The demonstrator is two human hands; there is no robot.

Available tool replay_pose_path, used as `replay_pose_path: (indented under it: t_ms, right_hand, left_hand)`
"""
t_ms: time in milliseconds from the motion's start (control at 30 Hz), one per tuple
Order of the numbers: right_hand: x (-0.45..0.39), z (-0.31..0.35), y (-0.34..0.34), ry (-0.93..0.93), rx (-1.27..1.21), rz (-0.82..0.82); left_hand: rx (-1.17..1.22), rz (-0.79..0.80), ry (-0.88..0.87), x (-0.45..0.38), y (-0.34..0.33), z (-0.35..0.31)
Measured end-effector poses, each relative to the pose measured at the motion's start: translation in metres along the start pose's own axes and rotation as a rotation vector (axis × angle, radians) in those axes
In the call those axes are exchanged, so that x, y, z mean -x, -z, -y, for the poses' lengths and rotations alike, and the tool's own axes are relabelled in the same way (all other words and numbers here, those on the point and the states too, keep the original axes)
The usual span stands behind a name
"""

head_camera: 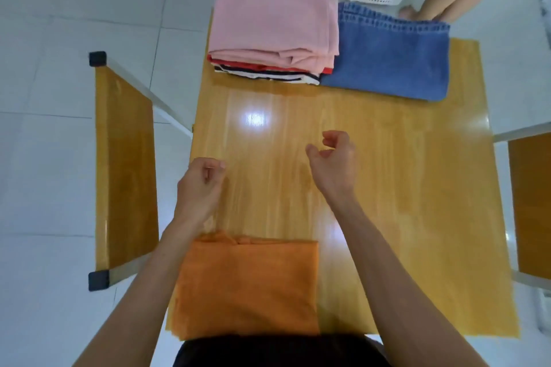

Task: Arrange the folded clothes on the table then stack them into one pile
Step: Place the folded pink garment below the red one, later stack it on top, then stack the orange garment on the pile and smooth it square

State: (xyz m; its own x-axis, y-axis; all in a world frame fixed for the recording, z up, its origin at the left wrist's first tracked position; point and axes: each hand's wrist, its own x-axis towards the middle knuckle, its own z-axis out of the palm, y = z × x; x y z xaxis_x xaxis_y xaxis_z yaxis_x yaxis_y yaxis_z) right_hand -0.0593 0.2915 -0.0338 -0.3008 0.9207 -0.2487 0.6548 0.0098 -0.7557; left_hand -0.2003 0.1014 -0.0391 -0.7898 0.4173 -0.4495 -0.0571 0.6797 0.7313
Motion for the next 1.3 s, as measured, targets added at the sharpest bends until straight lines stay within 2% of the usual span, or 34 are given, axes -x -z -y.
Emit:
replay_pose_path:
  t_ms: [200, 333, 400, 467, 567, 667, 800, 933, 1033, 1133, 1233, 1300]
  right_hand:
    - [0.078, -0.062, 0.013, 0.010, 0.106, 0.060]
    - [0.112, -0.089, 0.025, -0.001, 0.157, 0.094]
    - [0.126, -0.098, 0.033, -0.023, 0.188, 0.112]
    - [0.138, -0.104, 0.040, -0.075, 0.219, 0.159]
    - [0.157, -0.112, 0.044, -0.108, 0.216, 0.215]
    - [0.174, -0.110, 0.042, -0.080, 0.271, 0.235]
    - [0.181, -0.108, 0.041, -0.084, 0.340, 0.279]
    - [0.175, -0.117, 0.050, -0.083, 0.218, 0.326]
    - [0.165, -0.116, 0.057, -0.064, 0.126, 0.288]
    - [0.154, -0.105, 0.054, -0.030, 0.040, 0.185]
    - [0.144, -0.094, 0.051, -0.066, 0.070, 0.135]
    - [0.140, -0.092, 0.052, -0.127, 0.179, 0.144]
  left_hand:
    - [-0.127, -0.048, -0.075, 0.069, 0.000, 0.047]
    - [-0.202, -0.211, -0.123, 0.092, 0.013, 0.064]
    - [-0.163, -0.267, -0.044, 0.108, 0.021, 0.070]
    - [-0.147, -0.227, 0.093, 0.121, 0.021, 0.074]
    - [-0.205, -0.183, 0.132, 0.143, 0.012, 0.083]
    - [-0.128, -0.204, 0.208, 0.156, 0.003, 0.086]
    - [-0.093, -0.213, 0.201, 0.166, -0.011, 0.089]
    - [-0.071, -0.260, 0.158, 0.174, -0.018, 0.089]
    - [-0.028, -0.311, 0.078, 0.174, -0.020, 0.082]
    - [0.025, -0.248, 0.008, 0.161, -0.023, 0.067]
    - [-0.001, -0.200, 0.031, 0.139, -0.030, 0.050]
    - [-0.087, -0.219, 0.091, 0.128, -0.032, 0.046]
